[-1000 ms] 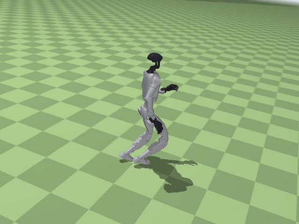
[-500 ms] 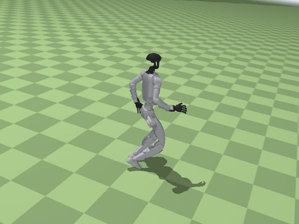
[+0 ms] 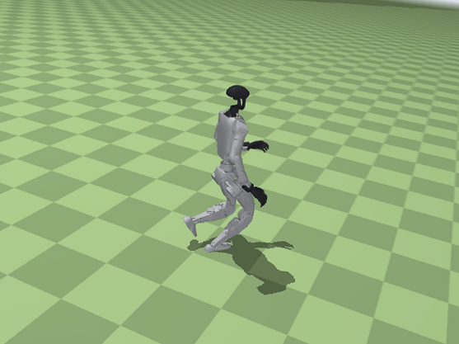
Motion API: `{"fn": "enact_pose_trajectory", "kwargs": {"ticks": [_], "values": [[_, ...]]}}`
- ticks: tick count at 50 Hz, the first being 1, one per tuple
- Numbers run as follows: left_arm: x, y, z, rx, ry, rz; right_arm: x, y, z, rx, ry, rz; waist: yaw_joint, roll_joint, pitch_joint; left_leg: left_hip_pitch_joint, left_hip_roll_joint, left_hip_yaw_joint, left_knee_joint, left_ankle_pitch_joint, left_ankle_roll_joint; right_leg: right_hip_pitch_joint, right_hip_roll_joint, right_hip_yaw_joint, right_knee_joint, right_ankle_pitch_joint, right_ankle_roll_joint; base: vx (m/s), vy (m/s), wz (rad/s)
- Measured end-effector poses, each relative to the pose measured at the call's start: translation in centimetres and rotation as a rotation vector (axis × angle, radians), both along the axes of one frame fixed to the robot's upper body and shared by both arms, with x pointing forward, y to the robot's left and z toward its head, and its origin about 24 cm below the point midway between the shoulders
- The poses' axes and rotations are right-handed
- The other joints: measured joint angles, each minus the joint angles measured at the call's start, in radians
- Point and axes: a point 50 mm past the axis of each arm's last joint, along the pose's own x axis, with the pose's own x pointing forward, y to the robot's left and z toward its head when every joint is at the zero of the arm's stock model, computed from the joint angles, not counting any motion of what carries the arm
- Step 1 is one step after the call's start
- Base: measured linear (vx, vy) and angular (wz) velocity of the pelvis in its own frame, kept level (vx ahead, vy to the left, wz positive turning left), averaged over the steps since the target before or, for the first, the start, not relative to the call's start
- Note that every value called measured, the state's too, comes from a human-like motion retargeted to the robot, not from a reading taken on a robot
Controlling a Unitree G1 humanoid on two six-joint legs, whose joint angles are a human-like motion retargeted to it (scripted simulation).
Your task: Run
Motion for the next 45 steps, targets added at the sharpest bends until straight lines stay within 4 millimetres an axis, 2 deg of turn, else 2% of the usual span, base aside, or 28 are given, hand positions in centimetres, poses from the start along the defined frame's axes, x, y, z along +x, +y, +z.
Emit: {"fn": "enact_pose_trajectory", "kwargs": {"ticks": [2, 4, 6, 8, 10, 12, 15, 18, 20, 22, 23, 25, 27, 29, 33, 35, 38, 42, 45], "values": [[-1.5, 1.2, -3.4, 0.077, 0.158, 0.051, 3.4, 0.1, 0.9, -0.046, -0.084, 0.055, 0.050, 0.027, 0.016, -0.096, 0.094, -0.038, 0.164, -0.060, 0.035, -0.019, 0.065, -0.001, -0.013, -0.025, -0.044, -0.02, -0.03, -0.89], [-4.1, 2.7, -7.3, 0.147, 0.360, 0.103, 6.7, 0.6, 2.1, -0.070, -0.171, 0.105, 0.098, 0.034, 0.023, -0.192, 0.150, -0.072, 0.248, -0.110, 0.071, -0.020, 0.102, 0.010, -0.040, -0.025, -0.063, 0.05, 0.01, -0.72], [-7.9, 4.1, -10.6, 0.189, 0.570, 0.136, 9.1, 1.3, 3.5, -0.058, -0.265, 0.127, 0.125, 0.014, 0.021, -0.264, 0.135, -0.082, 0.244, -0.140, 0.099, 0.012, 0.098, 0.040, -0.057, -0.025, -0.048, 0.17, 0.09, 0.02], [-12.1, 5.4, -12.6, 0.208, 0.748, 0.147, 10.5, 2.1, 5.0, -0.010, -0.357, 0.134, 0.134, -0.031, 0.017, -0.292, 0.065, -0.060, 0.161, -0.150, 0.111, 0.071, 0.053, 0.079, -0.068, -0.013, -0.001, 0.25, 0.14, 0.53], [-15.8, 6.4, -13.5, 0.200, 0.879, 0.145, 11.2, 2.7, 6.3, 0.051, -0.429, 0.141, 0.137, -0.093, 0.014, -0.272, -0.038, -0.013, 0.008, -0.150, 0.105, 0.146, -0.044, 0.098, -0.085, 0.064, 0.069, 0.27, 0.16, 0.39], [-18.8, 7.0, -13.8, 0.164, 0.973, 0.142, 11.3, 3.4, 7.0, 0.117, -0.457, 0.155, 0.152, -0.121, 0.000, -0.234, -0.109, 0.018, -0.172, -0.150, 0.081, 0.172, -0.103, 0.102, -0.095, 0.182, 0.134, 0.21, 0.17, -0.25], [-22.2, 7.1, -13.8, 0.114, 1.064, 0.138, 11.2, 3.9, 7.6, 0.186, -0.477, 0.175, 0.155, -0.143, -0.021, -0.161, -0.212, 0.047, -0.425, -0.136, 0.040, 0.173, -0.182, 0.102, -0.064, 0.300, 0.200, 0.13, 0.16, -0.51], [-24.0, 6.8, -13.7, 0.085, 1.109, 0.129, 11.3, 3.7, 8.0, 0.218, -0.499, 0.175, 0.132, -0.155, -0.029, -0.068, -0.299, 0.065, -0.582, -0.148, 0.035, 0.165, -0.262, 0.097, 0.019, 0.301, 0.201, 0.08, 0.12, -0.49], [-24.5, 6.9, -13.7, 0.094, 1.125, 0.118, 11.2, 3.4, 8.0, 0.218, -0.498, 0.163, 0.114, -0.158, -0.024, -0.017, -0.340, 0.073, -0.618, -0.215, 0.056, 0.155, -0.308, 0.093, 0.107, 0.249, 0.180, 0.03, 0.10, -0.45], [-24.3, 7.1, -13.9, 0.125, 1.126, 0.113, 11.0, 2.9, 7.3, 0.192, -0.467, 0.134, 0.085, -0.173, -0.007, 0.023, -0.385, 0.089, -0.634, -0.336, 0.109, 0.133, -0.372, 0.093, 0.226, 0.171, 0.157, -0.01, 0.08, -0.03], [-23.7, 7.2, -14.1, 0.146, 1.119, 0.113, 10.9, 2.5, 6.8, 0.172, -0.443, 0.109, 0.056, -0.208, 0.006, 0.037, -0.442, 0.104, -0.676, -0.367, 0.146, 0.111, -0.441, 0.107, 0.295, 0.138, 0.154, -0.05, 0.05, 0.55], [-22.2, 7.7, -14.6, 0.193, 1.104, 0.132, 10.2, 2.2, 5.1, 0.149, -0.364, 0.052, -0.008, -0.278, 0.020, 0.059, -0.531, 0.120, -0.766, -0.378, 0.183, 0.052, -0.557, 0.143, 0.406, 0.100, 0.146, -0.05, -0.01, 0.73], [-20.2, 8.1, -14.9, 0.216, 1.075, 0.165, 8.7, 2.2, 2.8, 0.155, -0.238, 0.002, -0.048, -0.316, 0.021, 0.096, -0.571, 0.122, -0.833, -0.378, 0.183, 0.004, -0.602, 0.171, 0.446, 0.068, 0.132, 0.03, -0.04, 0.29], [-18.0, 7.9, -15.0, 0.198, 1.031, 0.198, 6.5, 2.1, 0.6, 0.167, -0.093, -0.033, -0.064, -0.324, 0.020, 0.151, -0.593, 0.113, -0.893, -0.378, 0.183, -0.010, -0.601, 0.183, 0.421, 0.034, 0.125, 0.13, -0.01, -0.13], [-13.1, 6.9, -13.9, 0.112, 0.880, 0.220, 1.3, 1.4, -2.5, 0.184, 0.170, -0.078, -0.059, -0.299, 0.014, 0.270, -0.579, 0.095, -1.003, -0.355, 0.157, 0.023, -0.539, 0.170, 0.252, -0.012, 0.135, 0.16, -0.03, -0.20], [-10.7, 6.4, -12.9, 0.070, 0.786, 0.215, -1.0, 1.1, -3.2, 0.189, 0.266, -0.103, -0.050, -0.282, 0.003, 0.298, -0.560, 0.080, -1.048, -0.337, 0.139, 0.045, -0.496, 0.166, 0.152, -0.020, 0.140, 0.11, -0.08, -0.09], [-8.1, 6.0, -11.2, 0.027, 0.663, 0.206, -3.3, 0.8, -3.8, 0.196, 0.345, -0.137, -0.029, -0.252, -0.015, 0.294, -0.512, 0.064, -1.044, -0.333, 0.116, 0.081, -0.429, 0.153, 0.028, -0.025, 0.129, 0.08, -0.12, -0.11], [-7.0, 6.2, -9.9, -0.006, 0.573, 0.223, -4.2, 1.1, -4.0, 0.198, 0.361, -0.150, 0.006, -0.186, -0.026, 0.214, -0.388, 0.044, -0.861, -0.369, 0.085, 0.127, -0.309, 0.115, -0.074, -0.025, 0.095, 0.05, -0.15, -0.18], [-7.0, 6.5, -9.5, -0.018, 0.545, 0.247, -2.4, 1.6, -3.8, 0.178, 0.306, -0.114, 0.054, -0.097, -0.013, 0.111, -0.193, 0.040, -0.567, -0.378, 0.062, 0.148, -0.170, 0.060, -0.116, -0.025, 0.049, 0.05, -0.14, -0.45]]}}
